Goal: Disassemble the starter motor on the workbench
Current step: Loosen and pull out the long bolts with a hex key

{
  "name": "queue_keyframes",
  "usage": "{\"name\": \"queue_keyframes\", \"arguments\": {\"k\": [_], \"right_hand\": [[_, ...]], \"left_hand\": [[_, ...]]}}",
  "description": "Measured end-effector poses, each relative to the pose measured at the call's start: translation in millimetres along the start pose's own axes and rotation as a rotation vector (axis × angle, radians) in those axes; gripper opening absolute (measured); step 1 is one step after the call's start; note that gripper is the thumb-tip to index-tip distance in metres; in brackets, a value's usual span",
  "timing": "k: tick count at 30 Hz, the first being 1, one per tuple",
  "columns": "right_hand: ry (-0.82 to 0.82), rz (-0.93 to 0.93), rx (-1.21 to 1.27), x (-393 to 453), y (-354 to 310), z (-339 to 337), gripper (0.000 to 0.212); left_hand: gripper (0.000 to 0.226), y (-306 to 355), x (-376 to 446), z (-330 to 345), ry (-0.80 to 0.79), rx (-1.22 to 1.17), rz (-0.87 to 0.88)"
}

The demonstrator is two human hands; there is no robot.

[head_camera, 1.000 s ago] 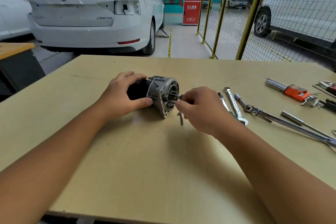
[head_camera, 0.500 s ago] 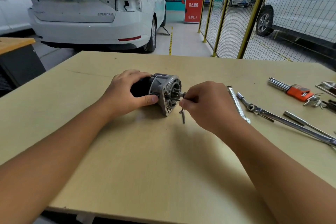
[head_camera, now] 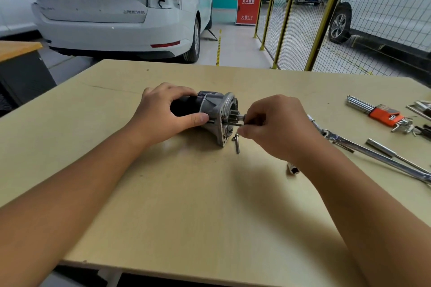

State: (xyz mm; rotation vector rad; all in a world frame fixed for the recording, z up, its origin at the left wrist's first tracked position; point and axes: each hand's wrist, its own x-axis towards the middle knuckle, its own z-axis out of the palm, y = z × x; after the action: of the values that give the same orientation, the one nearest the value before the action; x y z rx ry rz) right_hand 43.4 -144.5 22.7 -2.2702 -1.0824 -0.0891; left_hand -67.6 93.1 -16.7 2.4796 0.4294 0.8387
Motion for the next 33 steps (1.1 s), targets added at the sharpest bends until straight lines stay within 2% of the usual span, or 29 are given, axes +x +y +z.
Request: {"name": "queue_keyframes", "arguments": {"k": [2, 8, 13, 21, 25, 28, 33], "right_hand": [[-0.041, 0.031, 0.041, -0.1, -0.7, 2.4, 0.022], [-0.064, -0.013, -0.059, 0.0, -3.9, 4.4, 0.034], [-0.021, -0.056, -0.103, -0.9, -2.5, 5.5, 0.018], [0.057, -0.09, -0.163, -2.4, -4.7, 1.1, 0.011], [0.008, -0.101, -0.097, -2.4, -2.7, -0.2, 0.022], [-0.049, -0.139, -0.148, 0.5, -0.3, -3.8, 0.028], [-0.144, -0.205, -0.24, 1.1, 1.0, -13.8, 0.029]], "left_hand": [[0.07, -1.1, 0.1, 0.6, -0.004, 0.001, -0.01], [0.073, -1.8, -0.3, 3.0, -0.011, 0.004, -0.026], [0.069, -1.9, -0.8, 3.9, -0.019, 0.012, -0.031], [0.074, 0.9, -1.9, 3.9, -0.026, 0.022, 0.005], [0.064, 1.6, -2.5, 4.5, -0.013, 0.022, 0.017], [0.058, 1.1, -2.5, 4.5, -0.01, 0.016, 0.014], [0.062, 1.3, -2.5, 3.7, -0.017, 0.02, 0.009]]}}
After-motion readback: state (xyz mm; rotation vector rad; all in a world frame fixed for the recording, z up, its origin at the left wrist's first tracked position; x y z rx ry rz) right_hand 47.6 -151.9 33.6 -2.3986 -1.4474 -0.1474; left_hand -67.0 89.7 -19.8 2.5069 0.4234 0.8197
